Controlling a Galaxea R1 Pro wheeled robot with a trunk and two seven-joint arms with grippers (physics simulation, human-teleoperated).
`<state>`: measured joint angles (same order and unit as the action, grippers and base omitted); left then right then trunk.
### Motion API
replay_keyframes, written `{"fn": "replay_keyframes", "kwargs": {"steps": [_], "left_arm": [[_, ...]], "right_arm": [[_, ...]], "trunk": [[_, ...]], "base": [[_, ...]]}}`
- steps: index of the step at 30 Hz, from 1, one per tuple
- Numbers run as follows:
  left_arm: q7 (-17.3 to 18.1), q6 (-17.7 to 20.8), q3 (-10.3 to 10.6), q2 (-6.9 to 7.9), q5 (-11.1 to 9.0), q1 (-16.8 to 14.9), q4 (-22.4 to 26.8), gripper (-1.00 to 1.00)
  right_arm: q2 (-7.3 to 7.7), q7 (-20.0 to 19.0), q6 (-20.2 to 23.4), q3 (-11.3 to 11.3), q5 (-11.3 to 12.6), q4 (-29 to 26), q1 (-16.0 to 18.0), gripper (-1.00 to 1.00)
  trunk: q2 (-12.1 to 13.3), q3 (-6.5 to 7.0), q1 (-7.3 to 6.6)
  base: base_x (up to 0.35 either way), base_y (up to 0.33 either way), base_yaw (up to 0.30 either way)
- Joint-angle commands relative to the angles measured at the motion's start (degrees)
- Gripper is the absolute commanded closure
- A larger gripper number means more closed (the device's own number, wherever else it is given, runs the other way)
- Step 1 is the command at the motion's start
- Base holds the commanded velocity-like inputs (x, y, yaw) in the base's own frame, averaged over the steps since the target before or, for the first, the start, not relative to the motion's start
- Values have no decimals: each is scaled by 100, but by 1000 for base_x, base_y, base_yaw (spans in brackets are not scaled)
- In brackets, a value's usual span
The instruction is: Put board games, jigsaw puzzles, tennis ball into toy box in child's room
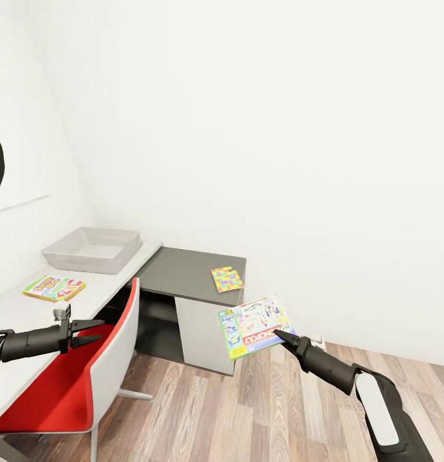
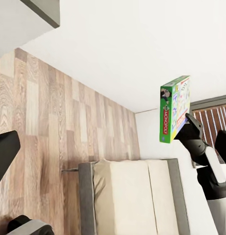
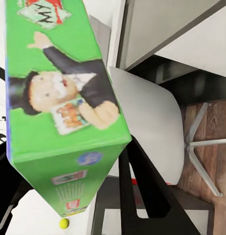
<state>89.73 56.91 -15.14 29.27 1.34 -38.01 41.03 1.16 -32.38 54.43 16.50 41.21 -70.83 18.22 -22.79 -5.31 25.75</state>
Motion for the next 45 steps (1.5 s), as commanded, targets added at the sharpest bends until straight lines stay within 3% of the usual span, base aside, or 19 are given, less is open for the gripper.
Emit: {"fn": "replay_keyframes", "kwargs": {"steps": [1,7,32,38,45], "left_arm": [[27,59,-4,0,15,-5,3,-100],[27,50,-3,0,15,-5,10,-100],[27,66,2,-36,23,-5,19,-100],[27,63,3,-57,24,-5,19,-100],[27,59,1,-53,24,-5,19,-100]], "right_arm": [[-1,-25,33,8,-16,-4,6,100],[-1,-23,33,5,-17,5,6,100],[-1,-22,26,16,-16,54,6,100],[-1,-13,-461,2,-5,59,6,100],[-1,-29,-558,-14,46,256,6,100]], "trunk": [[-13,-13,4],[-13,-13,4],[-13,-13,4],[-13,-13,4],[-13,-13,4]], "base": [[0,-5,0],[0,-9,98],[0,-38,274],[0,0,40],[0,0,2]]}}
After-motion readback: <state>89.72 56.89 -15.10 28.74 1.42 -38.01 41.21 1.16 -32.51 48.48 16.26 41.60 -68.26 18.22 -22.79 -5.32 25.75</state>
